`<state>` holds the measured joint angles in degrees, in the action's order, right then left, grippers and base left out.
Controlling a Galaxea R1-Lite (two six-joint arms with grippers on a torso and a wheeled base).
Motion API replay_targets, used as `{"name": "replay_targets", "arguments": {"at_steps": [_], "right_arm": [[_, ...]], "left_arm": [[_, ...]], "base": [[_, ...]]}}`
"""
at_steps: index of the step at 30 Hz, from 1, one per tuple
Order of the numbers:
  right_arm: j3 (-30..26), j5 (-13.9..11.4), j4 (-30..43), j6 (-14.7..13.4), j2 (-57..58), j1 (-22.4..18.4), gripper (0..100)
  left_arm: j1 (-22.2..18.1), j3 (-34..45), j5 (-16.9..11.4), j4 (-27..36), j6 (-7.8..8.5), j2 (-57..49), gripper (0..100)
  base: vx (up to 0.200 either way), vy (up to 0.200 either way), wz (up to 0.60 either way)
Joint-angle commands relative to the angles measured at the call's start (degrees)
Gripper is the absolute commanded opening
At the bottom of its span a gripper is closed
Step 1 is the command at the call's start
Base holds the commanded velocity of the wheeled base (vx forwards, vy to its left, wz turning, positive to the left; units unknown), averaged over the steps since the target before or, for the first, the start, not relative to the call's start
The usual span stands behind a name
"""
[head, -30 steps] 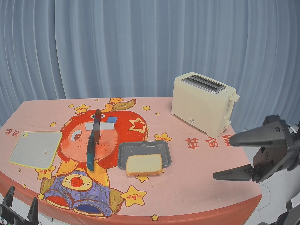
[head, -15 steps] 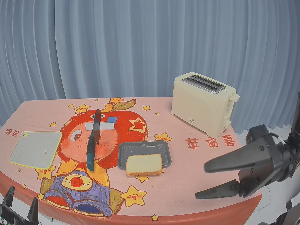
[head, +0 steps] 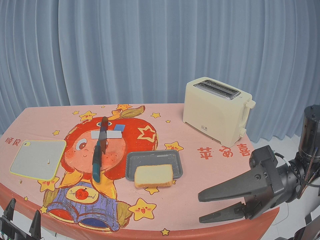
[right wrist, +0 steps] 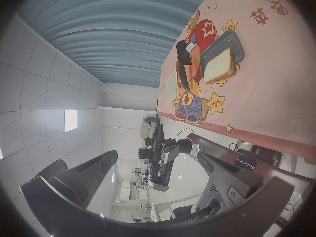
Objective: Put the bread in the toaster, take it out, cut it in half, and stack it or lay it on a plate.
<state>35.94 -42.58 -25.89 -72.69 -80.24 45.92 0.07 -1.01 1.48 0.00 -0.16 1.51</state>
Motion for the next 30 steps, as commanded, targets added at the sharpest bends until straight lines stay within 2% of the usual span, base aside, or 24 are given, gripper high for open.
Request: {"name": "replay_targets", "arguments": {"at_steps": [1,8,24,30], "right_arm": [[-0.1,0.0,0.0,0.0,-0.1,0.0,100],[0.0,0.0,0.0,0.1,-2.2,0.0,100],[-2.3,0.0,-8.9,-0.3,-8.8,-0.6,100],[-2.0,0.0,-9.9,-0.2,-12.3,-0.8,100]], "left_arm": [[0.0,1.0,0.0,0.0,-0.02,0.1,100],[0.0,1.0,0.0,-0.1,-0.02,0.1,100],[0.0,1.0,0.0,0.0,-0.02,0.1,100],[0.0,1.0,0.0,0.0,-0.02,0.1,100]], "base": [[0.0,0.0,0.0],[0.0,0.0,0.0],[0.0,0.0,0.0],[0.0,0.0,0.0]]}}
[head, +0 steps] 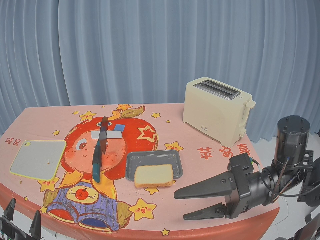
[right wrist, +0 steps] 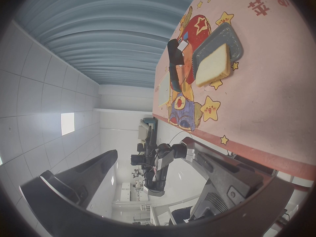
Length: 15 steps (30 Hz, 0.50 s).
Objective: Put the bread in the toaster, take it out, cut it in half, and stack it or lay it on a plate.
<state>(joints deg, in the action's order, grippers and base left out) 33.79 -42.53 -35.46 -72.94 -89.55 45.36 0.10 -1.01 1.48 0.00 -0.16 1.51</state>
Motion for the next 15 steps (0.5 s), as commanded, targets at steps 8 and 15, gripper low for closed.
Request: {"name": "replay_targets", "arguments": {"at_steps": [8,15], "right_arm": [[0.4,0.0,-0.8,0.0,-4.4,-0.7,100],[-0.5,0.1,-5.3,-0.3,-7.3,-2.6,100]], "left_arm": [[0.0,1.0,0.0,0.0,-0.02,0.1,100],[0.0,1.0,0.0,0.0,-0.02,0.1,100]], "base": [[0.0,0.0,0.0],[0.0,0.0,0.0]]}}
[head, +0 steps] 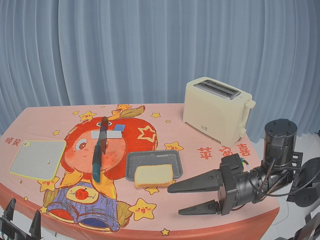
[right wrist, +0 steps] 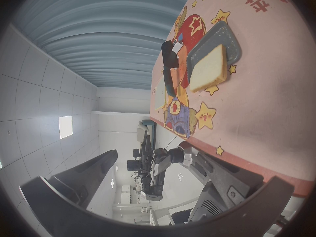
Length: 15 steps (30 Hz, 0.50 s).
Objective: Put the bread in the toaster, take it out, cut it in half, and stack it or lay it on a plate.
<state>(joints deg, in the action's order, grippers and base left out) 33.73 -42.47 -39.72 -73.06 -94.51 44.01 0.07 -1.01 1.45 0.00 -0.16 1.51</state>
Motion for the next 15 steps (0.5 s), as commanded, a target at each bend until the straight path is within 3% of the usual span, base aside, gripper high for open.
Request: {"name": "replay_targets", "arguments": {"at_steps": [1,8,15], "right_arm": [[-0.5,0.0,-1.3,-0.2,-2.6,-1.5,100],[-0.2,0.4,-1.6,-0.2,-4.3,-1.6,100],[-0.4,3.8,-5.9,-0.8,-7.1,-1.6,100]], "left_arm": [[0.0,1.0,0.0,0.0,-0.02,0.1,100],[0.0,1.0,0.0,0.0,-0.02,0.1,100],[0.0,1.0,0.0,0.0,-0.02,0.1,100]], "base": [[0.0,0.0,0.0],[0.0,0.0,0.0],[0.0,0.0,0.0]]}}
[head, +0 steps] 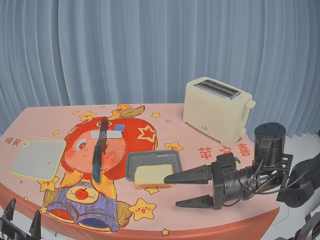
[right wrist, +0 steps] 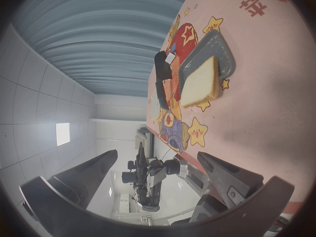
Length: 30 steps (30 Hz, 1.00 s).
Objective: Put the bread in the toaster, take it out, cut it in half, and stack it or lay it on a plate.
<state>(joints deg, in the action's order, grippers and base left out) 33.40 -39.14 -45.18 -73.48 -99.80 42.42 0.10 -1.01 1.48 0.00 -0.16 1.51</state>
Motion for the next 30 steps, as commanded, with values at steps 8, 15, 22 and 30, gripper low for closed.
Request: {"name": "replay_targets", "arguments": {"at_steps": [8,15,22,30], "right_arm": [[0.3,0.6,-2.5,-2.8,-3.6,-0.4,100],[0.2,3.4,-7.5,-5.0,-6.8,-0.8,100],[-0.1,3.9,-9.7,-5.4,-8.5,-0.7,100],[0.4,5.0,-10.0,-5.4,-10.6,-0.8,100]], "left_arm": [[0.0,1.0,0.0,0.0,-0.02,0.1,100],[0.0,1.0,0.0,0.0,-0.02,0.1,100],[0.0,1.0,0.0,0.0,-0.02,0.1,100],[0.0,1.0,0.0,0.0,-0.02,0.1,100]], "base": [[0.0,0.0,0.0],[0.0,0.0,0.0],[0.0,0.0,0.0],[0.0,0.0,0.0]]}}
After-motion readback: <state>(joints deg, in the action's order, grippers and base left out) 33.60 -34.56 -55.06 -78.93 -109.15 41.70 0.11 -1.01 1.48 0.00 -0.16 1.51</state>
